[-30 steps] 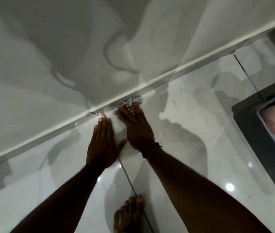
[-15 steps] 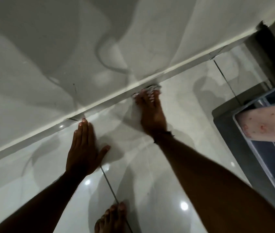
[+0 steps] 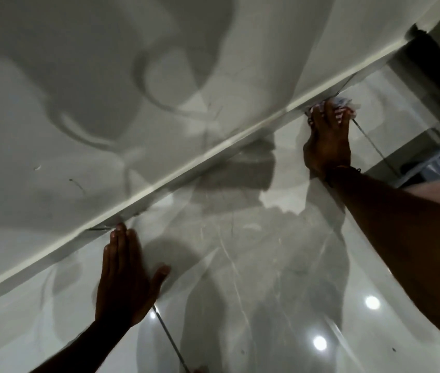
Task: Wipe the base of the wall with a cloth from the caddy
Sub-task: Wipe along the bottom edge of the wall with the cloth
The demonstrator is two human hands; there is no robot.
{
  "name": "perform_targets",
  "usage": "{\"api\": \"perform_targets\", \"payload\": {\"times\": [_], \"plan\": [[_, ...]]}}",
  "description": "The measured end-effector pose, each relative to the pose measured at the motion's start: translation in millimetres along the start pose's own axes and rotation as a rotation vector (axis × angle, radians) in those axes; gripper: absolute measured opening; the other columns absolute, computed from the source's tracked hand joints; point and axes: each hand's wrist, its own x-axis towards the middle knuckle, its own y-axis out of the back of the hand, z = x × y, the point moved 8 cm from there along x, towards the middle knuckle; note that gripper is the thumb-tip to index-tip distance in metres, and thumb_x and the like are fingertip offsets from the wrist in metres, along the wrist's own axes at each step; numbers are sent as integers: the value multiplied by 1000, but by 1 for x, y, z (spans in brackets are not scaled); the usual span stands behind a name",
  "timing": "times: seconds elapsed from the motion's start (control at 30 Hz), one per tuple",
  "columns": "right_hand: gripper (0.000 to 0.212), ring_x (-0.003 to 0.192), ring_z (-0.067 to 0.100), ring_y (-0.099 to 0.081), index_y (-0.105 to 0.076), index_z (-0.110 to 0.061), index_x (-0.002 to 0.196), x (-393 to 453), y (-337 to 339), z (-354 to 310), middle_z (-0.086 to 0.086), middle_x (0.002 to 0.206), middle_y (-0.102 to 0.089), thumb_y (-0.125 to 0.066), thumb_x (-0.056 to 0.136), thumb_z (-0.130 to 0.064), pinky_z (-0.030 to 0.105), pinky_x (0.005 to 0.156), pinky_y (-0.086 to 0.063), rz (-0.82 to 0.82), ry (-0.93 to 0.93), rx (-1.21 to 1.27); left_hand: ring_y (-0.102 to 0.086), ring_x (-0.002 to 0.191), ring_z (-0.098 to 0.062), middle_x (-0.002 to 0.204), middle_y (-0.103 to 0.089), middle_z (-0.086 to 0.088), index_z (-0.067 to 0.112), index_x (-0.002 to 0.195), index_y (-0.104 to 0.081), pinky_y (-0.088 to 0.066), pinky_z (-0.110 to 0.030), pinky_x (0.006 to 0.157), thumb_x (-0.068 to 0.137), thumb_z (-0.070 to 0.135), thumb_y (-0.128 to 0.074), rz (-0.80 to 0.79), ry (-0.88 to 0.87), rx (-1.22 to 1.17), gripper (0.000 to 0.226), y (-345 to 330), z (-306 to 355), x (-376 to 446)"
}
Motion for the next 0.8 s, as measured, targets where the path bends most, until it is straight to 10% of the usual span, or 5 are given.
{"api": "perform_targets", "payload": {"times": [0.23, 0.8], "plan": [[59, 163, 41, -8, -22, -4, 163, -18, -8, -18, 22, 174, -16, -31, 107, -19, 59, 133, -3, -69, 25, -71, 9, 165, -27, 177, 5, -17, 3, 167, -2, -5, -46, 134, 92, 81, -33, -10, -12, -10, 113, 6, 4, -3], [59, 161, 47, -13, -30, -19, 164, -246, -72, -326, 8, 175, -22, -32, 105, -28, 59, 131, -19, -325, 375, 276, 3, 163, -46, 173, 1, -34, -9, 164, -3, -9, -54, 134, 98, 76, -25, -107, -223, 169, 109, 17, 11, -5]]}}
